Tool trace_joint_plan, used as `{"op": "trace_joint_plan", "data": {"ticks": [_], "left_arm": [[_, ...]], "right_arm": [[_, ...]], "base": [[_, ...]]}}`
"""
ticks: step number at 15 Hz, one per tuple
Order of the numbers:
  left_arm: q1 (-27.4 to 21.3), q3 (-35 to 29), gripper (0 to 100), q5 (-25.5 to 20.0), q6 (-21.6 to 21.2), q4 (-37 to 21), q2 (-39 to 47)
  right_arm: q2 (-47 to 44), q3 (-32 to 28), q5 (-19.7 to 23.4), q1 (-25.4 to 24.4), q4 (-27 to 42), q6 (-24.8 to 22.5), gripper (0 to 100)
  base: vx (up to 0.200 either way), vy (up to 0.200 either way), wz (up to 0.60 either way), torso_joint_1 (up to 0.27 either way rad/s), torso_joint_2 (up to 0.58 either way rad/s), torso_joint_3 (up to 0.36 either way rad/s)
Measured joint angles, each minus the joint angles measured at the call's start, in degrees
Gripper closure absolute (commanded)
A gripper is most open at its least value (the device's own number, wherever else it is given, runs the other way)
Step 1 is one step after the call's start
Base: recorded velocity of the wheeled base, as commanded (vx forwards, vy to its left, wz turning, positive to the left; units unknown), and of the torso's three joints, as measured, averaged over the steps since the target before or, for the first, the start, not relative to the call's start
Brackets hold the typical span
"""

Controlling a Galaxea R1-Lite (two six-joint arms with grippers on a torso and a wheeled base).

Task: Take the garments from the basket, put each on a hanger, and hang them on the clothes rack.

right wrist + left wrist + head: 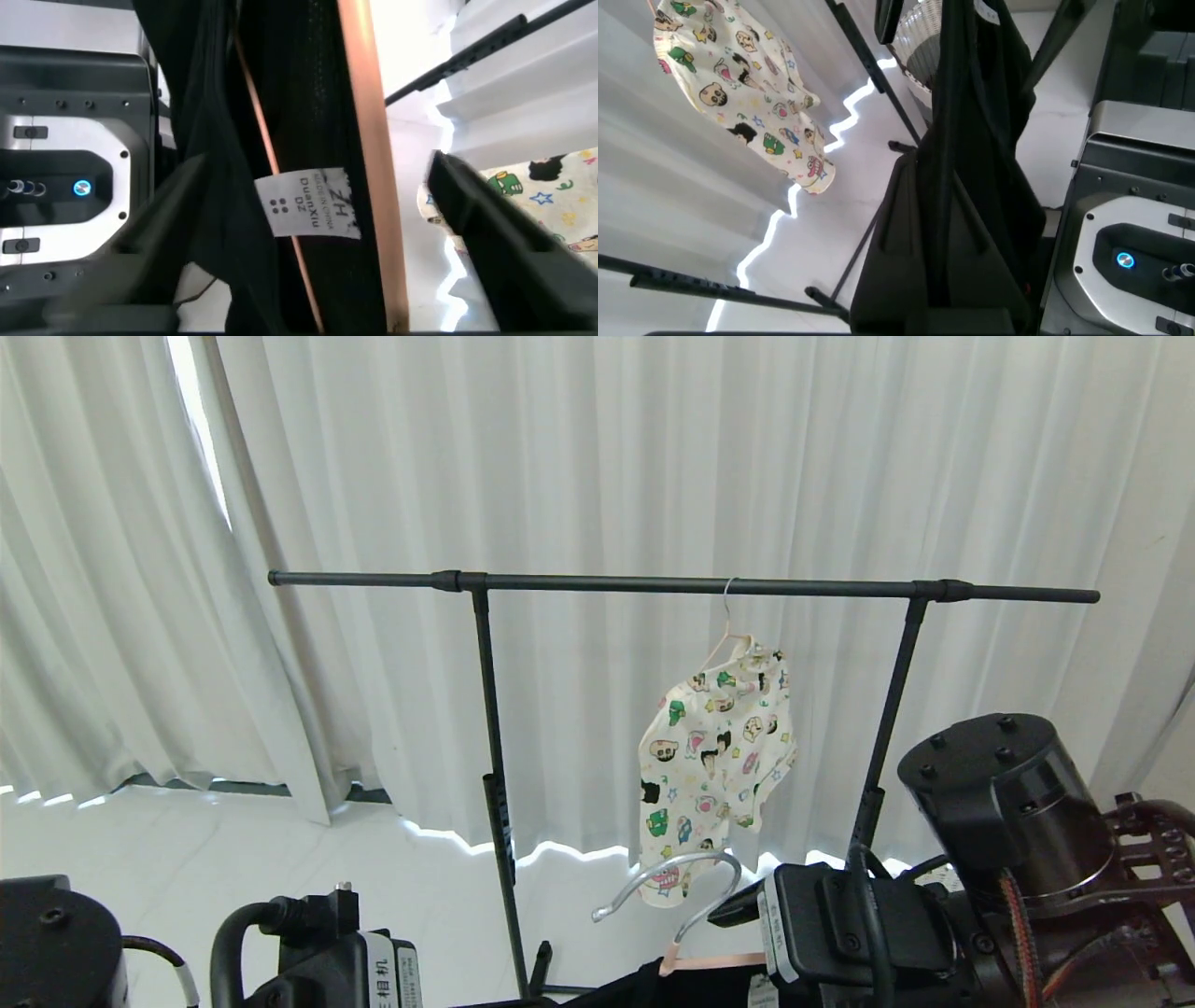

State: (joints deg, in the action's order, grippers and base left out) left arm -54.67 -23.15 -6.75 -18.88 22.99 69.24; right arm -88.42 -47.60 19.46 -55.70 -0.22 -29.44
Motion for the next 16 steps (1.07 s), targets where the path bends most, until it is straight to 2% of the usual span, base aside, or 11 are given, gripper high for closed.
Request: {"op": "trace_joint_plan", "data": {"ticks": [6, 8, 9, 13, 16], "left_arm": [[0.0, -0.1, 100, 0.0, 0.0, 0.2, -0.2], [0.0, -0.1, 100, 0.1, -2.2, 0.2, -0.2], [0.0, -0.1, 0, 0.1, -3.1, 0.2, -0.2], [0.8, 0.0, 0, 0.2, -3.2, 0.2, -0.1], [5.1, -0.4, 0, 0.7, -2.8, 0.2, 0.0]], "right_arm": [[-0.9, -0.1, -0.4, 0.1, 0.0, 0.1, 100], [-1.0, -0.1, -0.4, 0.0, -0.4, 0.0, 100], [-1.0, -0.1, -0.4, 0.0, -0.6, 0.0, 100], [-0.3, -0.1, -0.5, 0.2, -4.6, -2.1, 100], [1.4, 0.0, -0.5, 2.8, -5.9, -11.2, 100]], "base": [[0.0, 0.0, 0.0, 0.0, 0.0, 0.0], [0.0, 0.0, 0.0, 0.0, 0.0, 0.0], [0.0, 0.0, 0.0, 0.0, 0.0, 0.0], [0.0, 0.0, 0.0, 0.0, 0.0, 0.0], [0.0, 0.0, 0.0, 0.0, 0.0, 0.0]]}}
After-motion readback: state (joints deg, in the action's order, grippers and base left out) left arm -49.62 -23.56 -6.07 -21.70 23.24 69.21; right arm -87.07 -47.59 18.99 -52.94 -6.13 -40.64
